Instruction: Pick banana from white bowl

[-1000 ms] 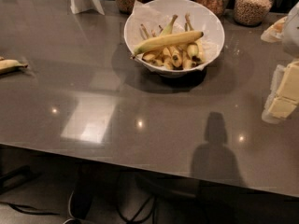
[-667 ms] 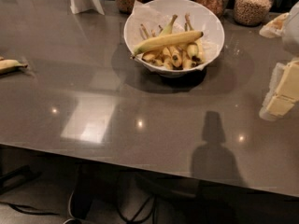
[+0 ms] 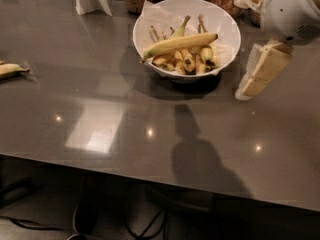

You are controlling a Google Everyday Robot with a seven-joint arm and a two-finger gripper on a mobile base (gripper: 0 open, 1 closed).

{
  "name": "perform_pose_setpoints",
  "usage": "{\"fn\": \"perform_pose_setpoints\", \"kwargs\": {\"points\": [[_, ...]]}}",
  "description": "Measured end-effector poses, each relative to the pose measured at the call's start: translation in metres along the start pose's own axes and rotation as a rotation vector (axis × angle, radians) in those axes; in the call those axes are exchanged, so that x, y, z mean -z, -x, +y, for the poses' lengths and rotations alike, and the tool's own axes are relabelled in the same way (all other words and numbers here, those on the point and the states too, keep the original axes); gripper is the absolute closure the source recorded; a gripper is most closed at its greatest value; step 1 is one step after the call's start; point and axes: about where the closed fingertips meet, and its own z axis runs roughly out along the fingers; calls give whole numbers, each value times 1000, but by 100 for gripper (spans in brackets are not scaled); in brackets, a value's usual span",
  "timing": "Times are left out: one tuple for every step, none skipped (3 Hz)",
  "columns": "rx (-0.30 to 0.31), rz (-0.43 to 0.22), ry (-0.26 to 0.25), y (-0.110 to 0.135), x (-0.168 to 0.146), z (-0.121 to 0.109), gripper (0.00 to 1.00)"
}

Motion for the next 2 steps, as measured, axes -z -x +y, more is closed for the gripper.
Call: {"fn": "perform_pose_setpoints", "kwargs": {"points": [[108,-88,-57,33,-18,-28,0],[108,-88,-57,33,-18,-28,0]]}}
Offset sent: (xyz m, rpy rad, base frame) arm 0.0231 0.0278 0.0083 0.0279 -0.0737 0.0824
